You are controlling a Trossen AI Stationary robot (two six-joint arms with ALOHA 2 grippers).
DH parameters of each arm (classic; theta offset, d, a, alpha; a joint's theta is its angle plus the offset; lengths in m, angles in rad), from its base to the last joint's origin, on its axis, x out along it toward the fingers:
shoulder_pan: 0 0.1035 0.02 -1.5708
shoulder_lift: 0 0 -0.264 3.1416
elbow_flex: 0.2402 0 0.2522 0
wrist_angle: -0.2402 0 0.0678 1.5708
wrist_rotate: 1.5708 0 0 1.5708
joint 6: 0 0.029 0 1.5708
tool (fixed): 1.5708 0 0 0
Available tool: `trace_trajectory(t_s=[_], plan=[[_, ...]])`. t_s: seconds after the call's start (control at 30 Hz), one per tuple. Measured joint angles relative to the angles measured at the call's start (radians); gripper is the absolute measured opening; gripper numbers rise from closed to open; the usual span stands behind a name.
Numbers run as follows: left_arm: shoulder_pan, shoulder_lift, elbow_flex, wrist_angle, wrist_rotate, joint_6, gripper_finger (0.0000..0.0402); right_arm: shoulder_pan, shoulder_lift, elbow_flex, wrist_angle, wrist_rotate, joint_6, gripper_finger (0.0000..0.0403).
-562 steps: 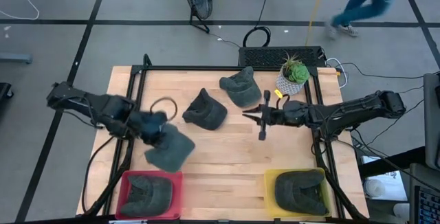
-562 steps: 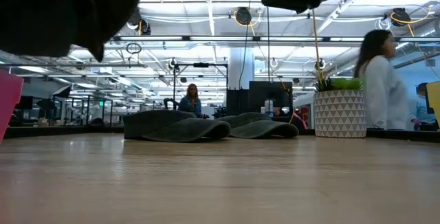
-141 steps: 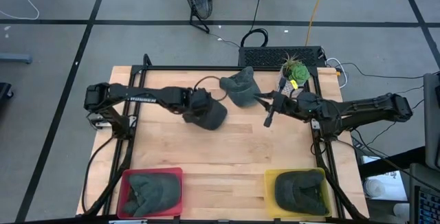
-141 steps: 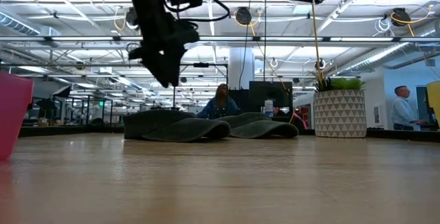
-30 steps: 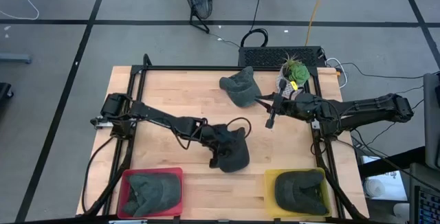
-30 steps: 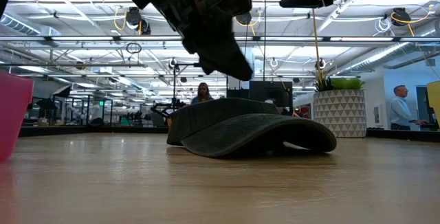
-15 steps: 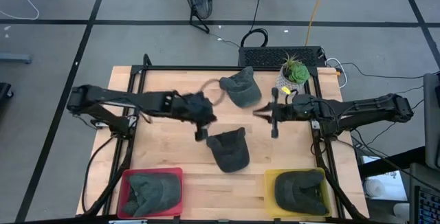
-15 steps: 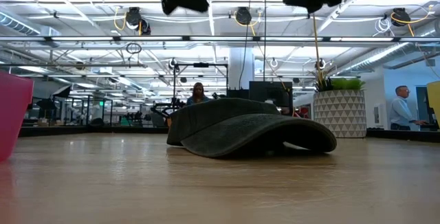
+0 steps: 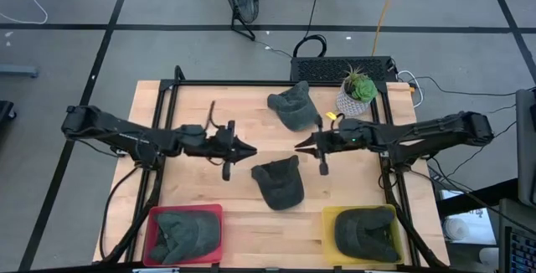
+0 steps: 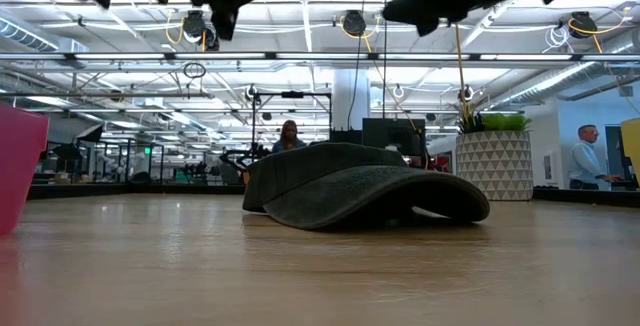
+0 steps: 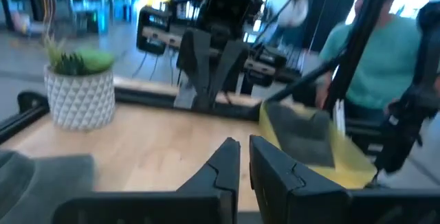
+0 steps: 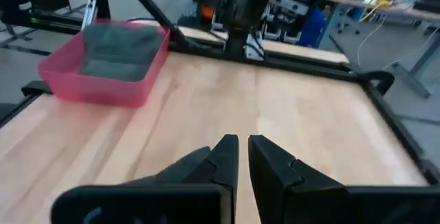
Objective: Pick & Place hat
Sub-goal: Put the black cap into the yellow bin
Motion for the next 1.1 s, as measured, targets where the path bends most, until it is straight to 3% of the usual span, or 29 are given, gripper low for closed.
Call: trace_trajectory(t_s=[0.13,0.23,0.4,0.53,0.73,0.9,1.1], plan=[[-0.006,0.0,-0.138,0.276,0.006,-0.014,0.0037,0.002,0.104,0.052,0.013,-0.057,0.024,0.0022],[-0.005,0.0,-0.203,0.397,0.029,-0.027,0.0037,0.012,0.18,0.092,-0.011,-0.111,0.034,0.0022],[-0.013,-0.007,-0.253,0.409,0.012,-0.053,0.0037,0.055,0.288,0.245,-0.112,-0.126,0.049,0.0022],[-0.008,-0.013,-0.261,0.39,-0.001,-0.045,0.0037,0.1,0.383,0.373,-0.232,-0.072,0.038,0.0023],[-0.005,-0.014,-0.261,0.378,-0.004,-0.036,0.0037,0.11,0.495,0.432,-0.376,-0.066,0.043,0.0029],[-0.005,-0.014,-0.261,0.38,-0.003,0.0,0.0037,0.112,0.539,0.432,-0.462,-0.148,0.128,0.0073],[-0.004,-0.014,-0.261,0.382,0.023,0.001,0.0037,0.128,0.546,0.433,-0.433,-0.118,0.17,0.0129]])
